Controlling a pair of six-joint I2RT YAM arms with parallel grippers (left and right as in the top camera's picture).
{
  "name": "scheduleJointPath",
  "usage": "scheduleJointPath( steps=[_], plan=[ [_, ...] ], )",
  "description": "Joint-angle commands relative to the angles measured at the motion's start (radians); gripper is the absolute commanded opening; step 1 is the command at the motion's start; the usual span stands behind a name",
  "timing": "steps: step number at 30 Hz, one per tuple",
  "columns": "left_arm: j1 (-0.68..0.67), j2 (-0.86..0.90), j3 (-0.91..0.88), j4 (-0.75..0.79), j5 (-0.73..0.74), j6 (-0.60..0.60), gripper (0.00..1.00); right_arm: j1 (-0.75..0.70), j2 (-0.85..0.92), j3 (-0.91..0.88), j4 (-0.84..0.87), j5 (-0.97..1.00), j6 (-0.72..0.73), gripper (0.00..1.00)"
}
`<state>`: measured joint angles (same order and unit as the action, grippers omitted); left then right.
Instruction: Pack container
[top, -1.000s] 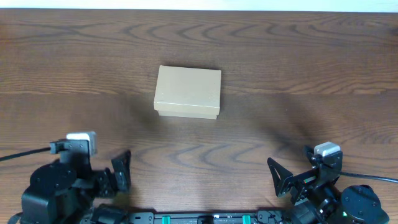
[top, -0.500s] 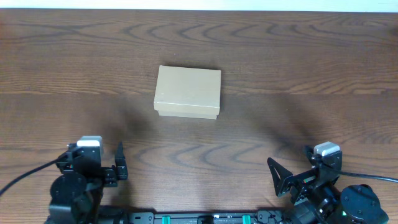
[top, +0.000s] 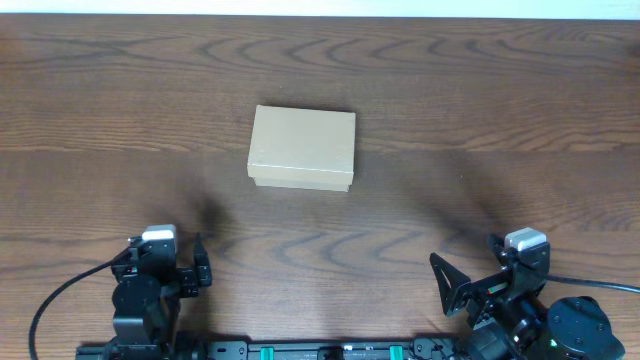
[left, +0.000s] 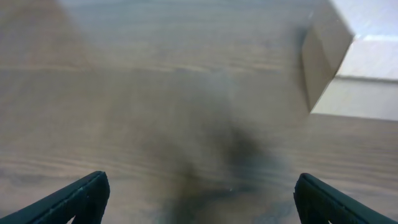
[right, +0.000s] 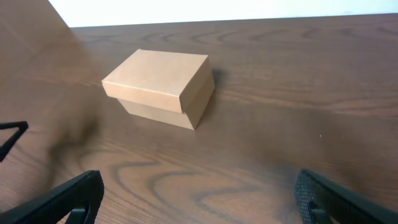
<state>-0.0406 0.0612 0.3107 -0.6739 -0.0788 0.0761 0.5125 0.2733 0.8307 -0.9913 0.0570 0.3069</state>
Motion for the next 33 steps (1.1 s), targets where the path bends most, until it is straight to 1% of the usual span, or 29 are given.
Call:
scheduleJointPath(
  steps=[1, 7, 22, 33],
  plan=[
    [0.026, -0.020, -0.026, 0.006, -0.006, -0.013, 0.95, -0.008, -0.007, -0.001, -0.002, 0.006, 0.011, 0.99],
    [0.066, -0.057, -0.064, 0.005, -0.006, -0.013, 0.96, -0.008, -0.007, -0.001, -0.002, 0.006, 0.011, 0.99],
    [0.066, -0.058, -0.147, -0.005, -0.006, -0.012, 0.96, -0.008, -0.007, -0.001, -0.002, 0.006, 0.011, 0.99],
    [0.066, -0.058, -0.150, -0.018, -0.006, -0.012, 0.95, -0.008, -0.007, -0.001, -0.002, 0.006, 0.011, 0.99]
  ],
)
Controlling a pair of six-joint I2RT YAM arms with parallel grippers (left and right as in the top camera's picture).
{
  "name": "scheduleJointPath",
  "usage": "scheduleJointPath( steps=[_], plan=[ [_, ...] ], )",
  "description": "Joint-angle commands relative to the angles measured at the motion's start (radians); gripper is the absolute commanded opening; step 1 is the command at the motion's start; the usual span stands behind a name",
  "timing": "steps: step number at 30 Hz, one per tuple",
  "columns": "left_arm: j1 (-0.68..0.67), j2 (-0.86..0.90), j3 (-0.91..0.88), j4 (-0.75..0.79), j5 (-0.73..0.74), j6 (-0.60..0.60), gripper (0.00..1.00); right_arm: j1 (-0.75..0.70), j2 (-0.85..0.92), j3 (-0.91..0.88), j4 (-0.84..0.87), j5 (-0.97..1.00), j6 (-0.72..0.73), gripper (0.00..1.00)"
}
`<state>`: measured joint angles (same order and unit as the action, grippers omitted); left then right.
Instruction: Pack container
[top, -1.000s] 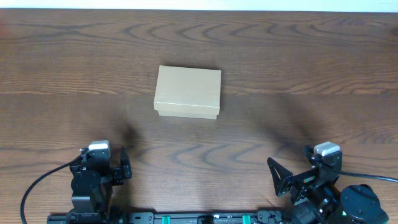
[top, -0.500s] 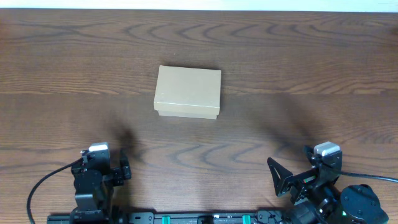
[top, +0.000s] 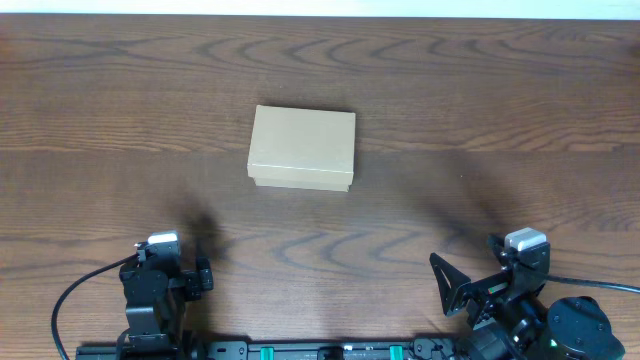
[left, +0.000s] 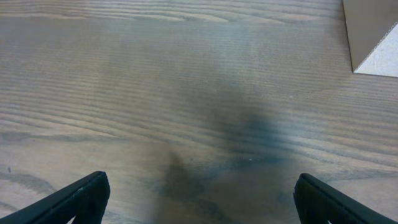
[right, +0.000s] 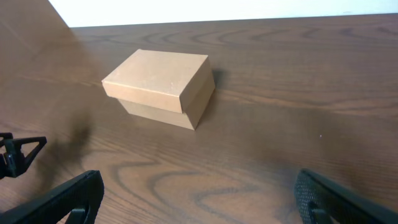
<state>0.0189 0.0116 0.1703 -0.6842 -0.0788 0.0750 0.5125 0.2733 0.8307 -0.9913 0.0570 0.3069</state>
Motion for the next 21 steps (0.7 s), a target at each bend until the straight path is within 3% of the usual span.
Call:
scheduleJointPath(
  steps=[1, 21],
  plan=[
    [0.007, -0.008, -0.010, -0.008, -0.006, -0.011, 0.95, -0.008, -0.007, -0.001, -0.001, 0.006, 0.011, 0.99],
    [0.007, -0.008, -0.010, -0.008, -0.006, -0.011, 0.95, -0.008, -0.007, -0.002, -0.060, 0.030, 0.011, 0.99]
  ],
)
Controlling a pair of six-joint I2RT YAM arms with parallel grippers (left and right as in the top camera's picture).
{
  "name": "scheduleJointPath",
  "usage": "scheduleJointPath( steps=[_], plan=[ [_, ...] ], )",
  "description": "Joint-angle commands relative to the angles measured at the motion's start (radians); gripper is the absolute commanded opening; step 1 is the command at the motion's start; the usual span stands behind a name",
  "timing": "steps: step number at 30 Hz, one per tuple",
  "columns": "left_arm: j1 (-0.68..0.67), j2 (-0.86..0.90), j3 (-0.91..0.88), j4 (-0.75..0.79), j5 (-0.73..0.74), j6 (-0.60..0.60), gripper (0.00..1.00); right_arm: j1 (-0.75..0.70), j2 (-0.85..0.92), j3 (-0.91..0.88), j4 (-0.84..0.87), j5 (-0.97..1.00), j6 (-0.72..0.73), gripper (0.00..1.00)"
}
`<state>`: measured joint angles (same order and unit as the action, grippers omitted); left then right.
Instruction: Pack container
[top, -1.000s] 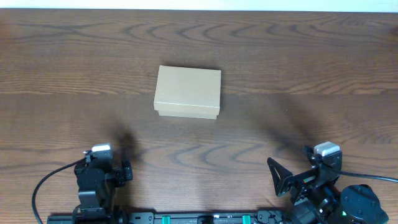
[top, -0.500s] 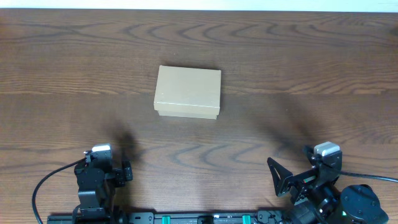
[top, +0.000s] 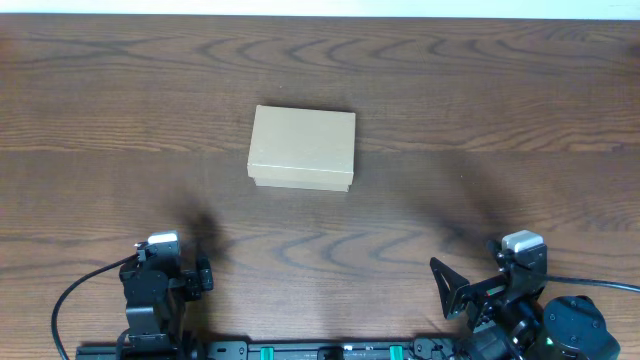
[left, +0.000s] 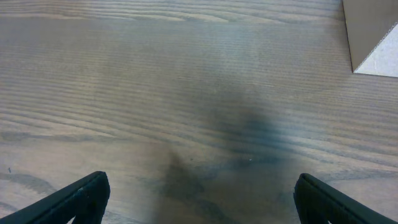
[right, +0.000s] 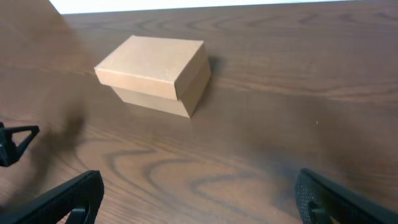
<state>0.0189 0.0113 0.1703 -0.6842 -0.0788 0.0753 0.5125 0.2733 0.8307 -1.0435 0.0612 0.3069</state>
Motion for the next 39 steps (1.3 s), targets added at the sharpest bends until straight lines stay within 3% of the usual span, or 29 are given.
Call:
scheduleJointPath(
  steps=[1, 13, 19, 26, 39],
  plan=[
    [0.007, -0.008, -0.010, -0.008, -0.006, -0.011, 0.95, -0.008, -0.007, -0.002, -0.005, 0.025, 0.011, 0.99],
    [0.007, -0.008, -0.010, -0.008, -0.006, -0.011, 0.95, -0.078, -0.037, -0.121, 0.024, 0.283, 0.008, 0.99],
    [0.007, -0.008, -0.010, -0.008, -0.006, -0.011, 0.95, -0.224, -0.125, -0.304, 0.150, 0.253, 0.006, 0.98],
    [0.007, -0.008, -0.010, -0.008, -0.006, -0.011, 0.95, -0.342, -0.179, -0.462, 0.290, 0.098, -0.107, 0.99],
    [0.007, -0.008, -0.010, -0.008, -0.006, -0.011, 0.95, -0.456, -0.212, -0.594, 0.307, -0.002, -0.156, 0.99]
  ],
)
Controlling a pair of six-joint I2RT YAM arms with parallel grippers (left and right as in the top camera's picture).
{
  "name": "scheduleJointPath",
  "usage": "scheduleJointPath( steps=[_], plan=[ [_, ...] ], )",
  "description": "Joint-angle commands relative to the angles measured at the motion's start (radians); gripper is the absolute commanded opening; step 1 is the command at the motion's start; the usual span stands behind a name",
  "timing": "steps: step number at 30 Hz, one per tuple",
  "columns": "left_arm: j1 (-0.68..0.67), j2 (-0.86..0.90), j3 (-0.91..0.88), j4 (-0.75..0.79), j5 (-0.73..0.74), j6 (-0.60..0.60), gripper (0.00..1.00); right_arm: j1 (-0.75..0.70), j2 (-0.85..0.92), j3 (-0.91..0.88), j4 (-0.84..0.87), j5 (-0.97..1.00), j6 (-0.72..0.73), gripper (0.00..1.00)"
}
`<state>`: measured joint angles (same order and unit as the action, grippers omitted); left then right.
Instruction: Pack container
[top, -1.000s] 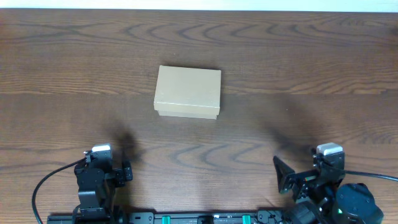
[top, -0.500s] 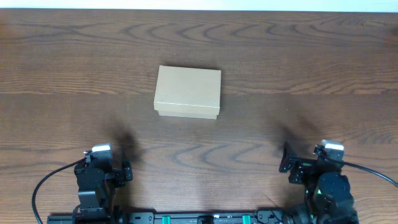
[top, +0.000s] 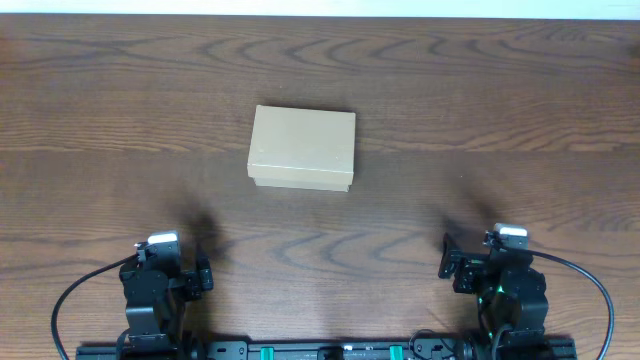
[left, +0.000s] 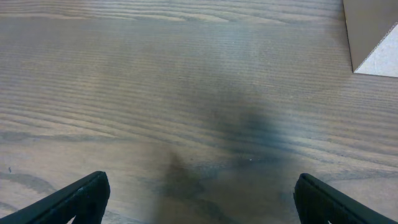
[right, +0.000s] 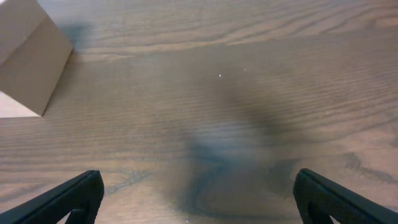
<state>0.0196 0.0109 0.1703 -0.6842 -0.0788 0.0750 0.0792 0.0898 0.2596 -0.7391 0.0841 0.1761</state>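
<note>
A closed tan cardboard box (top: 302, 149) with its lid on sits on the dark wooden table (top: 480, 90), a little left of centre. Its corner shows at the top right of the left wrist view (left: 372, 34) and at the top left of the right wrist view (right: 28, 56). My left gripper (left: 199, 198) is open over bare wood near the front left edge (top: 180, 280). Pointing down at the table near the front right edge, my right gripper (right: 199, 198) is open too (top: 470, 270). Neither holds anything.
Both arm bases stand along the front edge on a black rail (top: 320, 350). A white strip (top: 320, 6) runs beyond the table's far edge.
My right arm has folded in and tipped down: its camera looked across at the whole box, and now looks at the tabletop with only a box corner showing. The left arm is unchanged.
At first the left gripper was tilted up and blurred, with the box at its upper right. Then it rested low, facing the table, and stayed there. The right arm kept looking at the box, shifted slightly, and now rests folded like the left. The box never moved.
</note>
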Motion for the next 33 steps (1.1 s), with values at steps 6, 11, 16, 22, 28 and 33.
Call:
scheduleJointPath(
  steps=[6, 11, 16, 22, 28, 33],
  plan=[
    [0.006, -0.007, -0.010, -0.008, -0.006, -0.011, 0.96, -0.063, -0.081, -0.068, 0.003, -0.025, -0.024, 0.99],
    [0.006, -0.007, -0.010, -0.008, -0.006, -0.011, 0.95, -0.084, -0.084, -0.099, 0.003, -0.026, -0.025, 0.99],
    [0.006, -0.007, -0.010, -0.008, -0.006, -0.011, 0.96, -0.085, -0.084, -0.099, 0.003, -0.025, -0.062, 0.99],
    [0.006, -0.007, -0.010, -0.008, -0.006, -0.011, 0.95, -0.085, -0.084, -0.099, 0.003, -0.029, -0.061, 0.99],
    [0.006, -0.007, -0.010, -0.008, -0.006, -0.011, 0.96, -0.085, -0.084, -0.099, 0.003, -0.029, -0.061, 0.99],
    [0.006, -0.007, -0.010, -0.008, -0.006, -0.011, 0.95, -0.085, -0.084, -0.099, 0.003, -0.029, -0.061, 0.99]
  ],
)
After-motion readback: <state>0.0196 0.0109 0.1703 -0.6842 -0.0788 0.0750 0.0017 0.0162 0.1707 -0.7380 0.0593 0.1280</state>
